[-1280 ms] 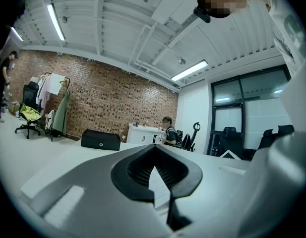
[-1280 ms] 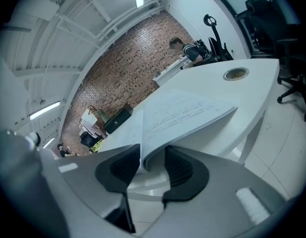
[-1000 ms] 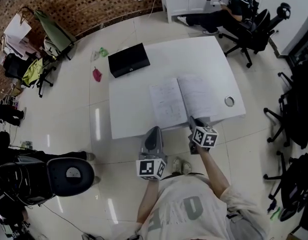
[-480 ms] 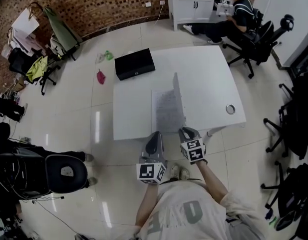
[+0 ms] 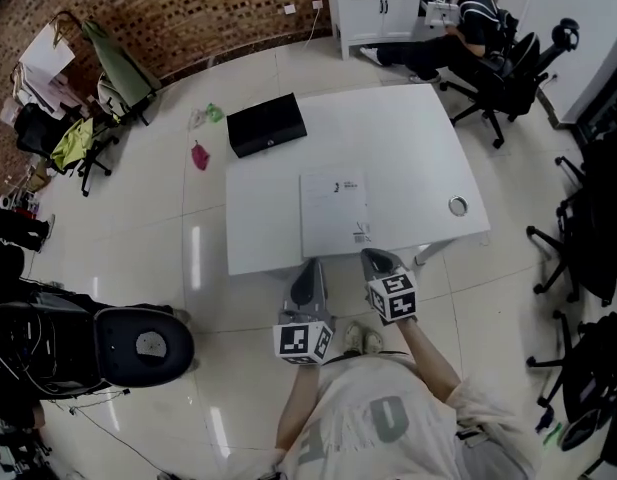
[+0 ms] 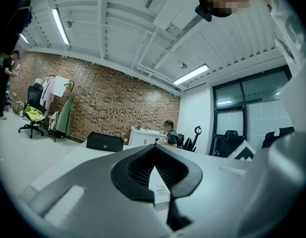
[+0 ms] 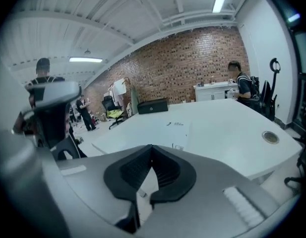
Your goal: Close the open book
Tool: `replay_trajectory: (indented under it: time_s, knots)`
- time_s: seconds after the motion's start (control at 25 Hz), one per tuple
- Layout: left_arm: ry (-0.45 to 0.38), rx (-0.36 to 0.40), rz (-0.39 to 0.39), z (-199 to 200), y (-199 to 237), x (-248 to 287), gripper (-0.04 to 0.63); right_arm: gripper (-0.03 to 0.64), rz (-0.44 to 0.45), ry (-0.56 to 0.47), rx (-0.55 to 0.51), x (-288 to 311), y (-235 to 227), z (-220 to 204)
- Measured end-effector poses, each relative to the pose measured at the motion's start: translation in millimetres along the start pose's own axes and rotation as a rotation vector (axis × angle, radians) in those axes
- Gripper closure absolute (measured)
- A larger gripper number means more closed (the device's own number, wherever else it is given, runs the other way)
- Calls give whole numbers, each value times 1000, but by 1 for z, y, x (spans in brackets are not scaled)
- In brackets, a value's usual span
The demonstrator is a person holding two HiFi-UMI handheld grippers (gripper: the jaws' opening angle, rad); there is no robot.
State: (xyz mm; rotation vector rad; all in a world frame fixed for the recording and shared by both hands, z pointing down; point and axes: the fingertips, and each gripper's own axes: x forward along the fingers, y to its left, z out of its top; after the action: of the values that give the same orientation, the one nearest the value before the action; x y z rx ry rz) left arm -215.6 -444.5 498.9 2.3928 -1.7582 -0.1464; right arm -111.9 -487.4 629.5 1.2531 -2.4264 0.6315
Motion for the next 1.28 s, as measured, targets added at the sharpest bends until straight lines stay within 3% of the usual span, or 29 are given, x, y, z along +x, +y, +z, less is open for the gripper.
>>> replay_trajectory:
  time_s: [0.2, 0.36, 0.48, 0.6, 0.76, 0.88, 1.04, 1.28]
  knots:
    - [-41, 13, -42, 19, -16, -14, 583, 612, -39, -169, 163, -63, -21, 41]
    - [-67, 14, -60, 22, -24, -37, 583, 612, -107, -207, 193, -121, -33, 32]
    - [-92, 0, -52, 42, 2, -51, 583, 612, -124, -216, 242, -135, -21, 29]
    - [-163, 9, -13, 63, 11, -72, 583, 612, -115, -258, 232, -156, -12, 25]
    - [-200, 12, 55, 55, -7, -128, 583, 612, -128, -321, 161, -207, 7, -16]
    - [-221, -2, 43, 47, -48, -178, 583, 612, -122, -361, 97, -269, 32, -39]
    - [-206, 19, 1, 32, -134, -262, 583, 612, -63, -441, 43, -363, 67, -79]
    - [-148, 12, -82, 5, -251, -346, 583, 612, 16, -522, 23, -504, 116, -94]
